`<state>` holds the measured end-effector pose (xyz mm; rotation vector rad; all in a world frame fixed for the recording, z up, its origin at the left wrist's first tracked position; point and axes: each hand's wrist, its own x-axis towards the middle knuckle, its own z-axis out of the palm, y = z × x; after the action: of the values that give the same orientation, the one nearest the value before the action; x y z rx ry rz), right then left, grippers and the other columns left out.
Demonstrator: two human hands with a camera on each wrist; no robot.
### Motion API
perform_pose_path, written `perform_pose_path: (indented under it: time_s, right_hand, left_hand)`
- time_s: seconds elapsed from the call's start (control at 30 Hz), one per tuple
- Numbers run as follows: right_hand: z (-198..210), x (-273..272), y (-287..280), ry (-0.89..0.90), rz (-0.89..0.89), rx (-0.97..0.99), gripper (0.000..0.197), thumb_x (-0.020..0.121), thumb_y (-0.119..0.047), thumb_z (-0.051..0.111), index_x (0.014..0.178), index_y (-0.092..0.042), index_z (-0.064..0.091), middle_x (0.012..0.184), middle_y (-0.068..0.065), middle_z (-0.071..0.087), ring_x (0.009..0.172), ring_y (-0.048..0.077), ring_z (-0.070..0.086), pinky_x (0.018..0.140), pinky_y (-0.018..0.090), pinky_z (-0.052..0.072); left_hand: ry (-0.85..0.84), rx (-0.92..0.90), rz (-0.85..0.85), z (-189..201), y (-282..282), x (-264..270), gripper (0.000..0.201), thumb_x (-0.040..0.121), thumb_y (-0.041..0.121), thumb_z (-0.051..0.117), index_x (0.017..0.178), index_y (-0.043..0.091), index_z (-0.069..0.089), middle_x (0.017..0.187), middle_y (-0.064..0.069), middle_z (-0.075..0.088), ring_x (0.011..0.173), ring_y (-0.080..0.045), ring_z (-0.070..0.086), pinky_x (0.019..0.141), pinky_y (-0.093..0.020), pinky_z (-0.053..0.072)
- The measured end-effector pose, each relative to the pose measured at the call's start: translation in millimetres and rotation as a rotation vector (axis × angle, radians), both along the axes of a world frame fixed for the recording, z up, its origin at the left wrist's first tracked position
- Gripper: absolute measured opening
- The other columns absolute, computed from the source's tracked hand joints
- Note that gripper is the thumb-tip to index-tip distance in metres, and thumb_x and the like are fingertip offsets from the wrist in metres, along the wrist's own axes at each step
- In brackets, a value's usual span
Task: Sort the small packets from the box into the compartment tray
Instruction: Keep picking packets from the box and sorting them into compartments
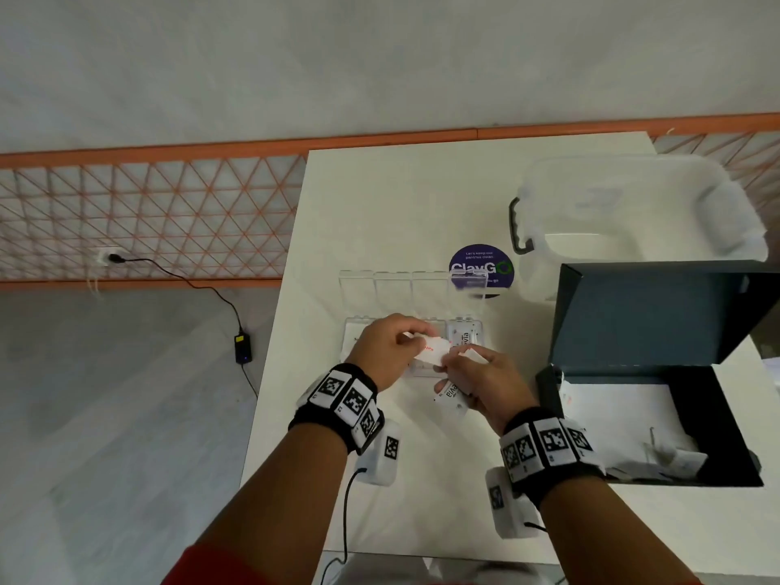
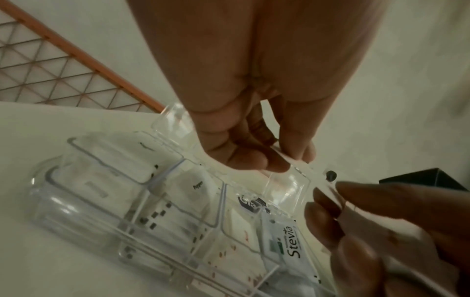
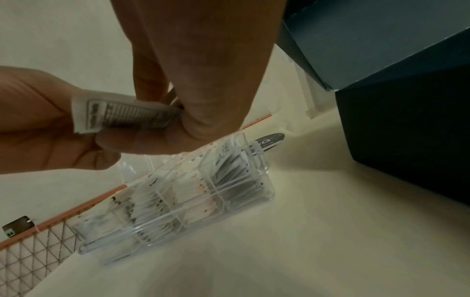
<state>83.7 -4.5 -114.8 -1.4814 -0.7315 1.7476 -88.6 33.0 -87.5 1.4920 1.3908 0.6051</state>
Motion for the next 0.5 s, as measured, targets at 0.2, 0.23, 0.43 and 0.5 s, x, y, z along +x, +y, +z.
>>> perform_pose_path:
  time_s: [0.2, 0.23, 0.43, 0.5]
  right_hand:
    - [6, -13, -7, -0.04, 0.02, 0.001, 0.006, 0.085, -0.011, 0.065, 0.081, -0.013, 0.068, 0.083, 0.009, 0.073, 0.07, 0.025, 0.072, 0.06, 0.029, 0.044]
    - [7, -16, -8, -0.04, 0.024, -0.001, 0.006, 0.085, -0.011, 0.066, 0.081, -0.013, 0.068, 0.083, 0.009, 0.073, 0.07, 0.025, 0.072, 0.064, 0.032, 0.045]
    - [7, -24, -9, -0.011, -0.057, -0.012, 0.004, 0.087, -0.009, 0.066, 0.084, -0.011, 0.068, 0.084, 0.01, 0.072, 0.071, 0.026, 0.072, 0.067, 0.036, 0.056]
    - [7, -22, -9, 0.003, -0.059, -0.035, 0.008, 0.083, -0.007, 0.064, 0.089, -0.01, 0.068, 0.084, 0.01, 0.073, 0.071, 0.027, 0.072, 0.072, 0.041, 0.056]
  left_hand:
    - [-0.039, 0.019, 0.088, 2, 5, -6, 0.026, 0.083, 0.011, 0.07, 0.087, 0.036, 0.065, 0.092, 0.016, 0.067, 0.076, -0.005, 0.064, 0.07, -0.015, 0.05]
    - [-0.055, 0.027, 0.148, 2, 6, -7, 0.025, 0.08, 0.011, 0.073, 0.085, 0.033, 0.063, 0.092, 0.014, 0.066, 0.079, -0.009, 0.066, 0.073, -0.02, 0.053]
    - [-0.068, -0.044, 0.122, -1, 4, -15, 0.019, 0.076, 0.009, 0.077, 0.073, 0.027, 0.07, 0.081, 0.007, 0.072, 0.074, -0.011, 0.068, 0.075, -0.029, 0.055]
    - [-0.028, -0.04, 0.116, -4, 5, -14, 0.02, 0.077, 0.007, 0.076, 0.076, 0.026, 0.071, 0.084, 0.003, 0.073, 0.079, -0.012, 0.068, 0.078, -0.028, 0.054]
